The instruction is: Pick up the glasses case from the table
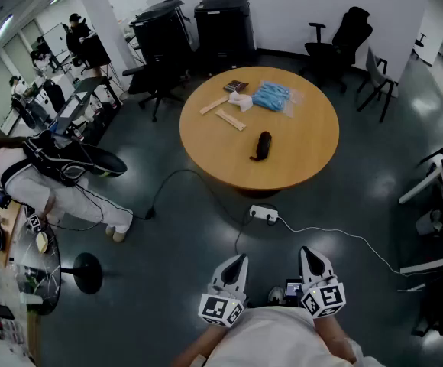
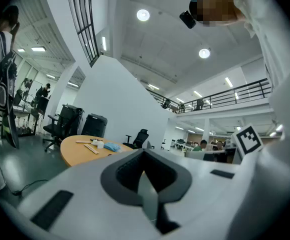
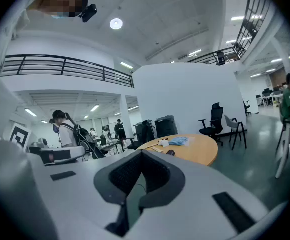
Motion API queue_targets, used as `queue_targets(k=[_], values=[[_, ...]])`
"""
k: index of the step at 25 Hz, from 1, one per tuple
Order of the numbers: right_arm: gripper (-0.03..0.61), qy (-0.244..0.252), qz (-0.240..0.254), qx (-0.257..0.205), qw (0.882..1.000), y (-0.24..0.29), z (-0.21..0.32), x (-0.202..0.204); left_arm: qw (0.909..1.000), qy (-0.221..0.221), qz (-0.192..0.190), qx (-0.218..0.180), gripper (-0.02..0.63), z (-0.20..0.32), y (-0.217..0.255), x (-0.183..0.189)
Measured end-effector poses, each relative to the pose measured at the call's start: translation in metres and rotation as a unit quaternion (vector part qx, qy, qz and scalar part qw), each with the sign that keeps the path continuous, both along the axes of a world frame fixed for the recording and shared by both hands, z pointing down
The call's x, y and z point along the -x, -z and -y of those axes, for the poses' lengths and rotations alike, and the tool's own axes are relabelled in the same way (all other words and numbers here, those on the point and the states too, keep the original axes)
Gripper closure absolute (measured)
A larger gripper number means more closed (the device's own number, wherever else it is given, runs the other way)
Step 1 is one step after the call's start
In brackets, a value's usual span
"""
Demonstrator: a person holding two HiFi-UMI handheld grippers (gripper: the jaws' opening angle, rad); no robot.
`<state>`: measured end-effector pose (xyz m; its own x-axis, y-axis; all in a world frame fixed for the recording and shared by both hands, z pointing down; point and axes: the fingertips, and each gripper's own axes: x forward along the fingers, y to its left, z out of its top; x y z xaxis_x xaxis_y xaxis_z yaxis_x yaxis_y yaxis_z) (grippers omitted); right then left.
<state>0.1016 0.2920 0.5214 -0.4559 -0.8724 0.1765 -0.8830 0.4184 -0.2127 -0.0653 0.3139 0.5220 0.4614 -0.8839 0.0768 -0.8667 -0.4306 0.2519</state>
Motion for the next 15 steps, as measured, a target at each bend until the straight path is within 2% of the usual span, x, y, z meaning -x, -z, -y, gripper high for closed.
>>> queue_targets(k=[11,15], values=[[0.565,-0.003,0.002,-0.006,1.0,0.0026,-0.002,0.0005,1.0,-0.008,0.004,0.001,0.607,-0.0029,-0.0011,-0.0008],[0.563,-0.011,0.003,-0.022,1.0,0.0105,-0.0039,-0.0027,0.9999,-0.008,0.006,0.005,0.607,-0.0043,-0.0035,-0.0017]])
